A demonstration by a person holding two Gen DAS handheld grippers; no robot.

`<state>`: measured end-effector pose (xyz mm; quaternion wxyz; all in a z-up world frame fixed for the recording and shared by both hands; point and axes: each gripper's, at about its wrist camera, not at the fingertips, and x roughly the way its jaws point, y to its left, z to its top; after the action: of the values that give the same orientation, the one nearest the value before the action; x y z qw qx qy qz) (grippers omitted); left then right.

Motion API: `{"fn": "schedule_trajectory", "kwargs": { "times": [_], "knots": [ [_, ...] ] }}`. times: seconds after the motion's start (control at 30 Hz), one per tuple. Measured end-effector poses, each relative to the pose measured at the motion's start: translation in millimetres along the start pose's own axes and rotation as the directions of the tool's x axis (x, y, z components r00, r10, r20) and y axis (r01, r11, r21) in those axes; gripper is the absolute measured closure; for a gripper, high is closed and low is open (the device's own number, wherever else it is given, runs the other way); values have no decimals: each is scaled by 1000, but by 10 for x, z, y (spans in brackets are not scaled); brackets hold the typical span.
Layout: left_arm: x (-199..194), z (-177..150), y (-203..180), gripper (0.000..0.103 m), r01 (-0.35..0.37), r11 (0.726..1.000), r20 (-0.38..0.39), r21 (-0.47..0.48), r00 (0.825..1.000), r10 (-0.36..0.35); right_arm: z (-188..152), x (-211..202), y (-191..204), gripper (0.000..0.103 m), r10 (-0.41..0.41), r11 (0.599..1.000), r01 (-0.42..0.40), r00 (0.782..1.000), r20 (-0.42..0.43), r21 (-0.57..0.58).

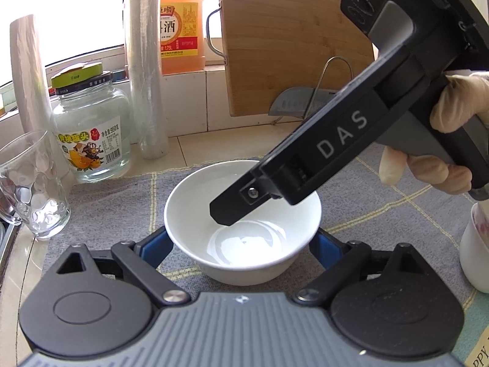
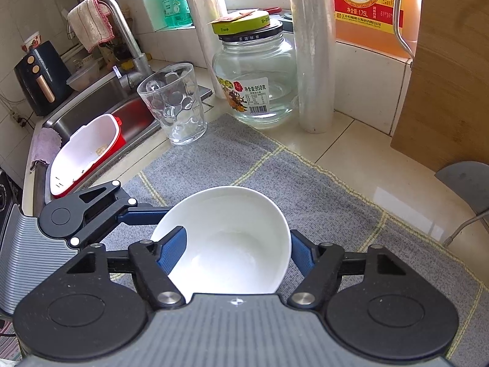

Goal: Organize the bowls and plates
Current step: 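Lift the white bowl and carry it to the bowl pile with the right gripper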

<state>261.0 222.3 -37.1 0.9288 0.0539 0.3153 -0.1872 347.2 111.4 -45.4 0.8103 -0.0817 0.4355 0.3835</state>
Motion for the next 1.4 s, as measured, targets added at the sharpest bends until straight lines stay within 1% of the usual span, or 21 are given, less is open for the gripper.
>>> {"fn": "schedule_trajectory", "kwargs": {
  "times": [0.27, 0.57, 0.8, 1.23, 1.4],
  "knots": [
    [0, 5, -5, 8, 1, 1000, -3, 0, 1000, -1, 10, 45, -16, 26, 9, 1000, -9, 1000, -8, 8],
    [-66, 14, -64, 8, 6, 1000, -20, 28, 1000, -5, -36, -77, 21, 26, 23, 999, -23, 1000, -5, 28],
    [-281, 41, -183, 8, 19, 999, -31, 50, 999, -17, -144, -262, 152, 25, 23, 1000, -23, 1000, -9, 13],
    [-658, 16, -452, 8, 32, 996, -31, 85, 999, -29, -396, -668, 353, 25, 37, 999, -38, 999, 32, 26],
    [-811, 8, -596, 8, 39, 994, -32, 98, 999, -36, -486, -810, 418, 25, 30, 999, -31, 999, 30, 33]
  ]
}}
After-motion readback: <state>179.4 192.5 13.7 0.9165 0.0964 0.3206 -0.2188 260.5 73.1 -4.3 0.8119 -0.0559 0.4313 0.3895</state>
